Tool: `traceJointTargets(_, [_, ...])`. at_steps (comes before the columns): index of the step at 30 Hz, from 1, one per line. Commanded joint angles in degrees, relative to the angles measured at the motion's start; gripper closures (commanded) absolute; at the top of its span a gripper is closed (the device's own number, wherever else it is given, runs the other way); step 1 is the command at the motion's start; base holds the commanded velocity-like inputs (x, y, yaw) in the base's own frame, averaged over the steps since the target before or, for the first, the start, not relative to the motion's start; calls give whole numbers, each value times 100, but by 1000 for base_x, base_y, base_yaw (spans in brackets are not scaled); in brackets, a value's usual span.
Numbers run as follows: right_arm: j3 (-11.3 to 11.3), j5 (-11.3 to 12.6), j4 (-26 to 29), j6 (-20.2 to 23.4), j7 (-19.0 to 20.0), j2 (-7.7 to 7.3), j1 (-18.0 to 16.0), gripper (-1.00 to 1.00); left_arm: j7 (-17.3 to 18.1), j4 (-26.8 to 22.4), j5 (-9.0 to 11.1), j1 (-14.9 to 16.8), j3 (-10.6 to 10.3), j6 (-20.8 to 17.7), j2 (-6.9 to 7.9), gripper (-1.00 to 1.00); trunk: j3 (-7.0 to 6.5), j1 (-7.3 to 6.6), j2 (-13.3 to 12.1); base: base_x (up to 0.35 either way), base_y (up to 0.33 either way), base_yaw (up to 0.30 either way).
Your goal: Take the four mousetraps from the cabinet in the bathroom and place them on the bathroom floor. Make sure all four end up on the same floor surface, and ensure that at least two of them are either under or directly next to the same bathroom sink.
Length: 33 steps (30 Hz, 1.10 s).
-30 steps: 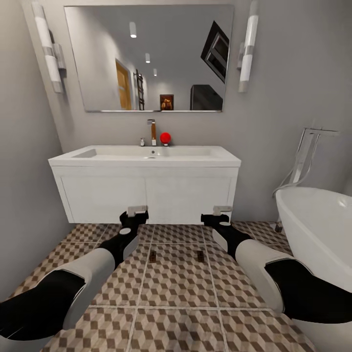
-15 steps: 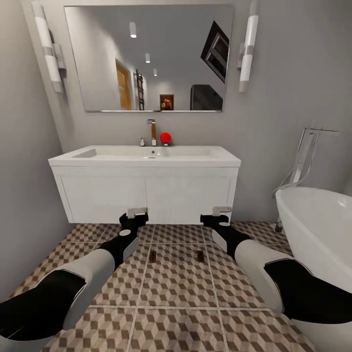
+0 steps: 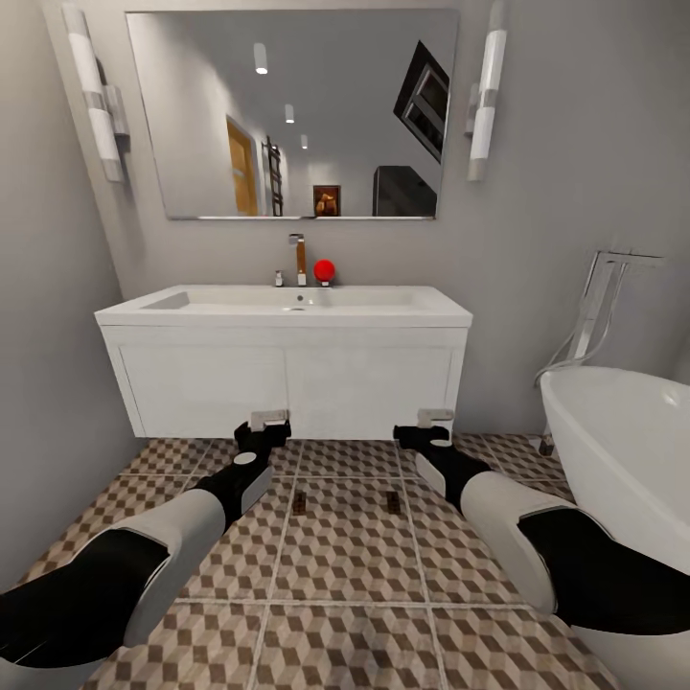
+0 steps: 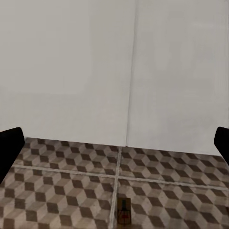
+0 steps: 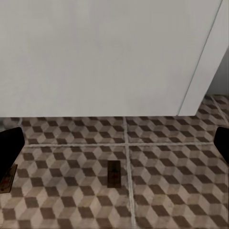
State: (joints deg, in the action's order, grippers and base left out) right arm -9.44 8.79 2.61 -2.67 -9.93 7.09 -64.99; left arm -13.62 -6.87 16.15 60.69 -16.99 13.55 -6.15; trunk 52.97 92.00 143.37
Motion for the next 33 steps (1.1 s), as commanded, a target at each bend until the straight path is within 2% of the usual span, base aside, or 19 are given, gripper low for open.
traceJointTargets(1, [-50, 60, -41, -22, -17, -4, -5, -100, -24, 13, 46, 5, -50, 15, 0, -100, 6, -1, 3, 0, 0, 0])
traceJointTargets(8, [-49, 61, -168, -19, -18, -18, -5, -100, -19, 100, 52, 5, -45, 1, -28, -100, 6, -1, 3, 0, 0, 0])
traceJointTargets(17, [-49, 61, -212, -15, -16, -23, -5, -100, -58, 336, 81, 5, -34, -1, -263, -100, 6, -1, 3, 0, 0, 0])
traceJointTargets(21, [-49, 61, -215, -14, -13, -23, -5, -100, -64, 361, 89, 5, -32, -1, -294, -100, 6, -1, 3, 0, 0, 0])
traceJointTargets(33, [-56, 61, -217, -6, -15, 2, -5, -100, -76, 393, 105, 5, -18, -39, -320, -100, -260, -32, -13, 0, 0, 0])
